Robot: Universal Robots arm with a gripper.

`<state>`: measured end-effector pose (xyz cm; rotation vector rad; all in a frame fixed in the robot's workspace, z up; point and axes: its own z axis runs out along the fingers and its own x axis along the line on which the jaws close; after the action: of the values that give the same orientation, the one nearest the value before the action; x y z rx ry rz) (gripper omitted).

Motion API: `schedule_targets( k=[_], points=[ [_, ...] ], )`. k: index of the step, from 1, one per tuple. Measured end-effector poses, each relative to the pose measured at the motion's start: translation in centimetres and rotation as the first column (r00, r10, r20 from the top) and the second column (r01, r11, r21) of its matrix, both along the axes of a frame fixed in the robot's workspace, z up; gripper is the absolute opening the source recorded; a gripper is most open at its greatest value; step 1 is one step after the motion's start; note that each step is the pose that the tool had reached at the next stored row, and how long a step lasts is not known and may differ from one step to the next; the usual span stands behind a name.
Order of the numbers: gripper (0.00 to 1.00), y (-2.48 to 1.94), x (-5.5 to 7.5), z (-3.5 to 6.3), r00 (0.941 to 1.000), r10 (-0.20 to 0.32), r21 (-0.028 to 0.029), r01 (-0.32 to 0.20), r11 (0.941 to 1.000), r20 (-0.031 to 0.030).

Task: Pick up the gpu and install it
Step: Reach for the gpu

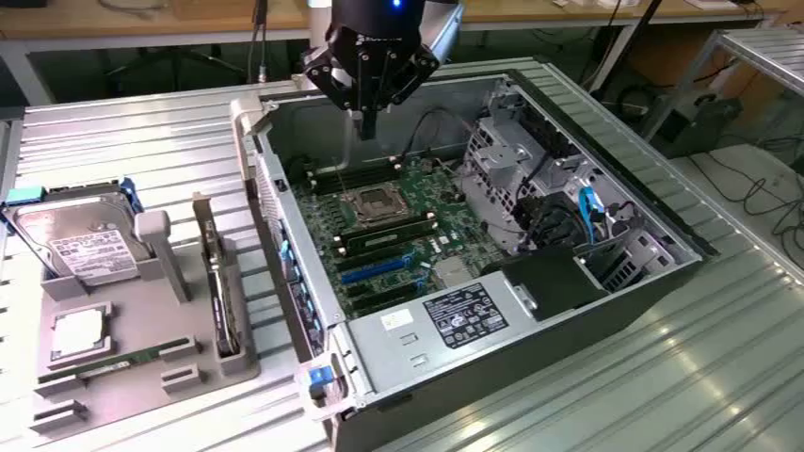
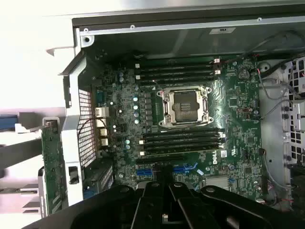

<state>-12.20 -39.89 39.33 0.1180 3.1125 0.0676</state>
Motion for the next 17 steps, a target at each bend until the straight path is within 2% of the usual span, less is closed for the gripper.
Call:
schedule_targets(
  k=[1,2,3,17],
  points=[
    [0.11,0.00,-0.1,0.00,1.0000,0.000,0.0001,0.000,1.0000,0.0001],
    [0.11,0.00,-1.1,0.00,1.0000,0.000,0.0000,0.000,1.0000,0.0000],
    [0.11,0.00,-1.2,0.00,1.0000,0.000,0.0000,0.000,1.0000,0.0001],
    [0.11,0.00,-1.9,0.00,1.0000,0.000,0.0000,0.000,1.0000,0.0000]
  ],
)
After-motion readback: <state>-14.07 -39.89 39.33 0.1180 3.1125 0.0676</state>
